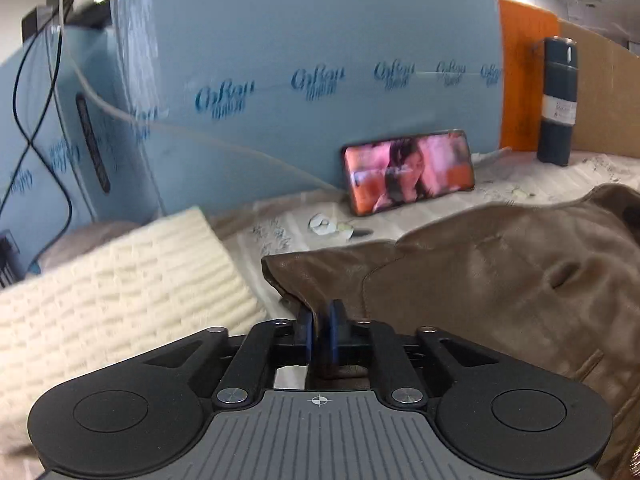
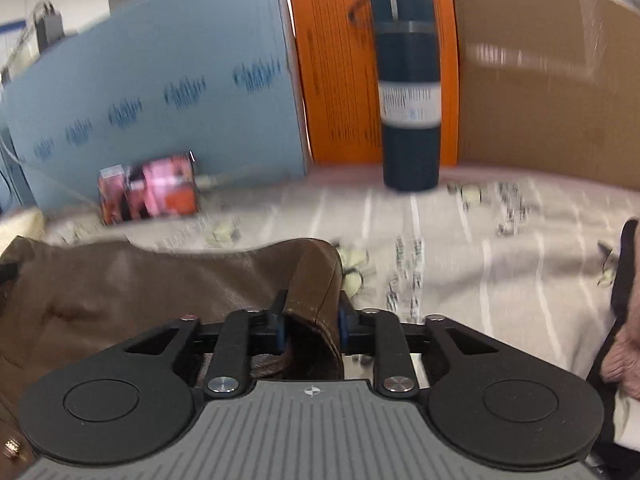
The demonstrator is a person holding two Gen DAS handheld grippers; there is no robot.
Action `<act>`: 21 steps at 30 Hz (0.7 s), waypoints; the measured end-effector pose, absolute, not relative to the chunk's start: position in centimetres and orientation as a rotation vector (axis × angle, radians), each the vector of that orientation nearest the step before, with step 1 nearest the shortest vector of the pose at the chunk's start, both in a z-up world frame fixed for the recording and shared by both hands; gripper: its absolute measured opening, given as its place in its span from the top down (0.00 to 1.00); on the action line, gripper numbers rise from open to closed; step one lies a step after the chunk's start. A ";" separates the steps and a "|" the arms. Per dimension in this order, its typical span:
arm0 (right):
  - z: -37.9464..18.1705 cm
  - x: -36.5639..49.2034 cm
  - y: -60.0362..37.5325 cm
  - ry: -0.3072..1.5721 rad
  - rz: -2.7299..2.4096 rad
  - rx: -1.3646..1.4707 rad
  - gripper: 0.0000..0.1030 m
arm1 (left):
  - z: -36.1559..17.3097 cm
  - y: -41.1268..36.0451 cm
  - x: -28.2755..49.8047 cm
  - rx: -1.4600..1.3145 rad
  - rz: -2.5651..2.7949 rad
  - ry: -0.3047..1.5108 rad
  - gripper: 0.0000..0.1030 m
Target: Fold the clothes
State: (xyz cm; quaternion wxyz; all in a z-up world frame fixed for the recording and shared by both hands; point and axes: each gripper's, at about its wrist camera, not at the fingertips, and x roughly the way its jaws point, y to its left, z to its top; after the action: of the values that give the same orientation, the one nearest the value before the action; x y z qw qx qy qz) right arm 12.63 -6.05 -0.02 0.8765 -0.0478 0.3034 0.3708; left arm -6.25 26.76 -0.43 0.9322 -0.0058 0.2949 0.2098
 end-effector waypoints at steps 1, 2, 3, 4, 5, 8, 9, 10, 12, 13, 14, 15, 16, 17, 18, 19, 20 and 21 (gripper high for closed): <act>-0.3 12.8 -6.2 0.641 0.770 -0.095 0.67 | -0.6 27.0 -6.4 -0.019 0.438 0.604 0.74; -0.3 12.9 -6.3 0.642 0.762 -0.089 0.57 | -0.3 27.2 -6.9 -0.032 0.449 0.589 0.65; -0.3 12.9 -6.5 0.640 0.752 -0.089 0.52 | 0.2 27.3 -7.6 -0.049 0.452 0.567 0.60; -0.1 12.7 -6.6 0.625 0.737 -0.106 0.43 | 0.7 27.3 -8.2 -0.065 0.456 0.544 0.49; 0.1 12.5 -6.7 0.611 0.721 -0.124 0.37 | 1.1 27.4 -9.0 -0.079 0.458 0.521 0.39; 1.3 11.4 -7.7 0.556 0.689 -0.143 0.30 | 2.5 27.1 -12.2 -0.113 0.456 0.448 0.30; 1.9 10.8 -8.2 0.527 0.678 -0.146 0.28 | 2.9 27.1 -13.4 -0.139 0.445 0.423 0.29; 2.4 10.1 -8.7 0.500 0.671 -0.148 0.25 | 3.2 27.0 -14.6 -0.170 0.427 0.401 0.25; 3.5 8.6 -9.7 0.459 0.684 -0.139 0.22 | 3.4 26.7 -17.2 -0.229 0.386 0.361 0.20; 4.0 7.8 -10.2 0.439 0.690 -0.135 0.21 | 3.3 26.5 -18.6 -0.255 0.357 0.346 0.17; 4.5 7.0 -10.7 0.422 0.700 -0.128 0.20 | 3.1 26.1 -19.8 -0.272 0.325 0.340 0.15; 4.8 6.1 -11.0 0.422 0.729 -0.115 0.19 | 2.9 25.6 -20.8 -0.275 0.294 0.341 0.15; 5.1 5.3 -11.2 0.422 0.758 -0.101 0.19 | 2.5 25.0 -21.6 -0.269 0.266 0.349 0.14; 5.2 4.3 -11.2 0.424 0.788 -0.092 0.18 | 2.1 24.3 -22.4 -0.263 0.237 0.357 0.13; 5.2 3.4 -11.1 0.427 0.816 -0.091 0.18 | 1.7 23.7 -23.1 -0.257 0.210 0.369 0.13; 5.2 2.5 -11.1 0.430 0.844 -0.090 0.17 | 1.2 23.2 -23.6 -0.251 0.191 0.390 0.13; 5.1 1.6 -10.9 0.433 0.870 -0.091 0.17 | 0.8 22.7 -24.0 -0.247 0.175 0.410 0.12; 4.9 0.8 -10.7 0.438 0.895 -0.092 0.16 | 0.5 22.4 -24.2 -0.246 0.164 0.429 0.12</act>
State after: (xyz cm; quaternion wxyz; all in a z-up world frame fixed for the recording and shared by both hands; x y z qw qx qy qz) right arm 0.78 -10.72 4.90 0.8775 -0.0442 0.2100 0.4289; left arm -24.22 22.38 0.46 0.9663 -0.1214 0.2119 0.0813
